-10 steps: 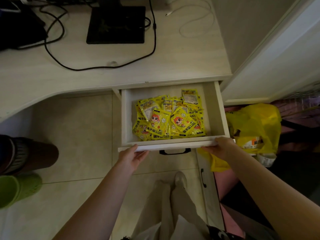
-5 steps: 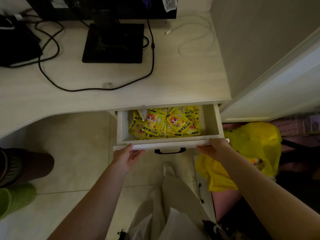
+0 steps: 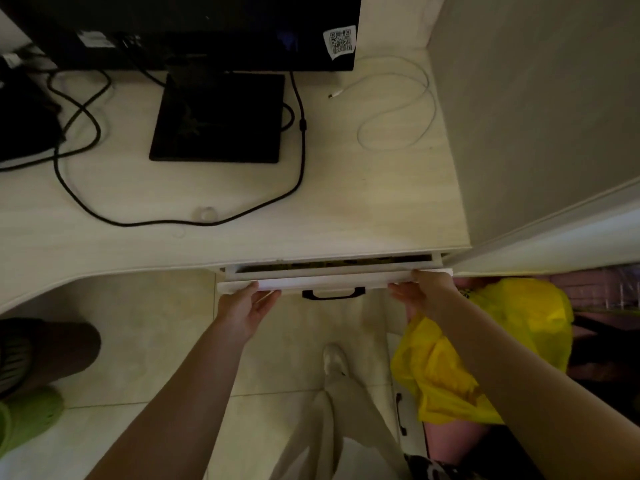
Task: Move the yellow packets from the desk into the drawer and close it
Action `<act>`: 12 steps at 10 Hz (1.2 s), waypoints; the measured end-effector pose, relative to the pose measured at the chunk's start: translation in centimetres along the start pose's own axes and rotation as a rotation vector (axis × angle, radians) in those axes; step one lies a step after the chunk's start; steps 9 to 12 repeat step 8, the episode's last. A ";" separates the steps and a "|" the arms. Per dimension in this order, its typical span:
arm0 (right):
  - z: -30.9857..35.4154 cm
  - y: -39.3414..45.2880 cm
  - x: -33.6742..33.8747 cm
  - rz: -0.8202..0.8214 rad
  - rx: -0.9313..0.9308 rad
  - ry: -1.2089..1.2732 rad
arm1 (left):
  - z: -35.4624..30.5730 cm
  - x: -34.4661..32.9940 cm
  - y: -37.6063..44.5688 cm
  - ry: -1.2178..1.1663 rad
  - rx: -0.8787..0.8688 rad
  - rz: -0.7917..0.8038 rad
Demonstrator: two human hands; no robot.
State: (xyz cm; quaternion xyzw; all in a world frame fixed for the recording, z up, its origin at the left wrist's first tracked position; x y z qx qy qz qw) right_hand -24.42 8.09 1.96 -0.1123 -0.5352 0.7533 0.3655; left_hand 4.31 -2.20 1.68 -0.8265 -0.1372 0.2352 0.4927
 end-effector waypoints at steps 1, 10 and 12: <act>0.8 0.7 -0.2 -0.026 0.034 -0.016 | -0.6 -0.9 0.6 0.008 -0.002 0.006; 2.3 1.4 -0.9 0.050 0.105 -0.030 | -1.6 -2.4 0.8 0.208 -0.002 0.006; 2.3 1.4 -0.9 0.050 0.105 -0.030 | -1.6 -2.4 0.8 0.208 -0.002 0.006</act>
Point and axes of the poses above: each hand's wrist, its own y-axis towards the middle knuckle, its own x-axis out of the back of the hand, z = x × y, the point moved 1 cm from there along y, towards the middle knuckle, and after that the axes turned 10 degrees about -y, right-handed, at the moved point
